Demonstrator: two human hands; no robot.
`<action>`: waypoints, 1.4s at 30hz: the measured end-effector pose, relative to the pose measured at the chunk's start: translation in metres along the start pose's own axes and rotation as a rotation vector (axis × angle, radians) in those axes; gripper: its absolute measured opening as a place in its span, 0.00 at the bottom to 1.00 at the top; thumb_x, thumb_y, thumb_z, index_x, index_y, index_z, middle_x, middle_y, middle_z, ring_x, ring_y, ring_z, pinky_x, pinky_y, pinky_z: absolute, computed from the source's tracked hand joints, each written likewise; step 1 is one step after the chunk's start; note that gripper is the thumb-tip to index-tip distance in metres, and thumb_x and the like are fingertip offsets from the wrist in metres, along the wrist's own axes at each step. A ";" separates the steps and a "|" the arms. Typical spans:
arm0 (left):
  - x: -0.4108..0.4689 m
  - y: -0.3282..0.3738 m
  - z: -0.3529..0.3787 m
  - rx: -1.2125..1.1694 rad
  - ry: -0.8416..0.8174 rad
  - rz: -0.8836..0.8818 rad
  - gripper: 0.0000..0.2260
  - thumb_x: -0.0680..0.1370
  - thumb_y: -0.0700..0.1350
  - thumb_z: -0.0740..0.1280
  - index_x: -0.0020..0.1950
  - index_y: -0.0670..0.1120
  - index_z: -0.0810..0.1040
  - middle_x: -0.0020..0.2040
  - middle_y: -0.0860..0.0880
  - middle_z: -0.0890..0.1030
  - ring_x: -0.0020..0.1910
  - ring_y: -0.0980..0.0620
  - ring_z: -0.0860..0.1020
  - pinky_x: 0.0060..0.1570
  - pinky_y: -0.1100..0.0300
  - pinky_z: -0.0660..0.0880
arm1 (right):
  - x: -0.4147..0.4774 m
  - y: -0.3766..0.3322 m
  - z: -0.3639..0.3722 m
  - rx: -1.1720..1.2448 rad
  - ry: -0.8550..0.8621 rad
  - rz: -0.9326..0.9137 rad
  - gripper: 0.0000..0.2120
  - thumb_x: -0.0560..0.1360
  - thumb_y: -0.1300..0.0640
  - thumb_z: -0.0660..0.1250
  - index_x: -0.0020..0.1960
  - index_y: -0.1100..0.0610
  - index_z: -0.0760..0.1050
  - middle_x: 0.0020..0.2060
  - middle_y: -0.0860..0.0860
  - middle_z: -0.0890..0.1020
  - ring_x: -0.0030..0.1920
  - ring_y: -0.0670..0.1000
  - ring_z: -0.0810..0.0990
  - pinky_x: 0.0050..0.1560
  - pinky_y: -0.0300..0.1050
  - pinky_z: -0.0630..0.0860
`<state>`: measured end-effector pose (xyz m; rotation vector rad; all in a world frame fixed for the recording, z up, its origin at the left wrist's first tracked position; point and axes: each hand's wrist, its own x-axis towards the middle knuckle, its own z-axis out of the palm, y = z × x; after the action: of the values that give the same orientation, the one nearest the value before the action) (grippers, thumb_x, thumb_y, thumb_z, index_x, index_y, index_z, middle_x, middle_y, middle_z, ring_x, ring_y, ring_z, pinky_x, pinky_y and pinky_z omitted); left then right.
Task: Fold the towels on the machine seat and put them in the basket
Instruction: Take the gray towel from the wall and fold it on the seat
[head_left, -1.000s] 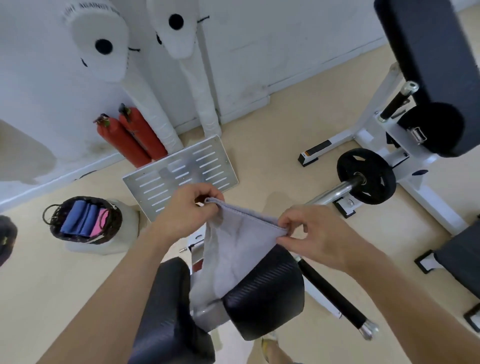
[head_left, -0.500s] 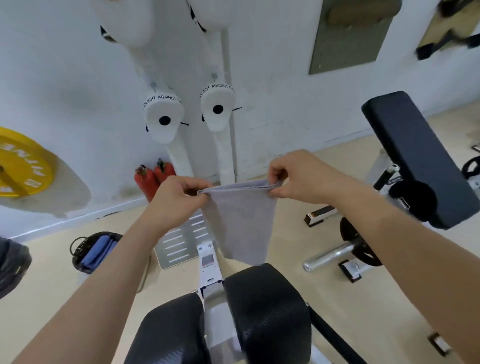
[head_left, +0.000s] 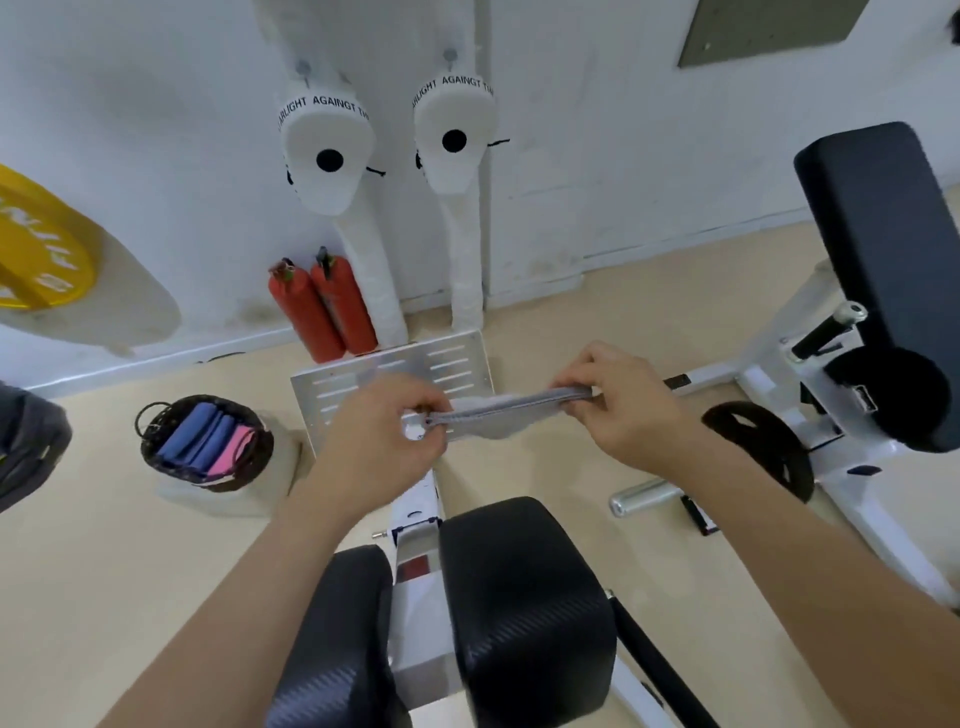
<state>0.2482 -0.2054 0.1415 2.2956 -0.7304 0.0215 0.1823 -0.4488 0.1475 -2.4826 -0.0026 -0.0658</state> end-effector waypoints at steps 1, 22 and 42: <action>-0.017 -0.003 0.011 0.022 -0.049 0.015 0.06 0.67 0.42 0.68 0.41 0.52 0.79 0.39 0.59 0.78 0.40 0.61 0.74 0.40 0.69 0.68 | -0.018 0.009 0.012 0.008 -0.013 0.007 0.08 0.74 0.64 0.68 0.51 0.55 0.82 0.43 0.48 0.74 0.42 0.45 0.74 0.44 0.31 0.70; -0.216 0.014 0.166 0.428 -0.529 0.134 0.36 0.61 0.47 0.69 0.70 0.49 0.67 0.56 0.48 0.75 0.54 0.46 0.73 0.52 0.51 0.70 | -0.220 0.056 0.154 0.039 -0.088 0.133 0.09 0.70 0.62 0.63 0.47 0.55 0.80 0.44 0.45 0.77 0.45 0.42 0.75 0.50 0.32 0.72; -0.234 0.018 0.160 0.265 -0.708 0.257 0.15 0.72 0.45 0.68 0.58 0.44 0.77 0.56 0.46 0.80 0.52 0.46 0.79 0.48 0.56 0.78 | -0.188 0.061 0.163 -0.279 -0.553 0.027 0.34 0.73 0.37 0.35 0.77 0.43 0.53 0.77 0.38 0.48 0.76 0.39 0.41 0.74 0.49 0.48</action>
<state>0.0129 -0.2020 -0.0167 2.4395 -1.4483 -0.6372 0.0035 -0.3947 -0.0277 -2.6934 -0.2062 0.6731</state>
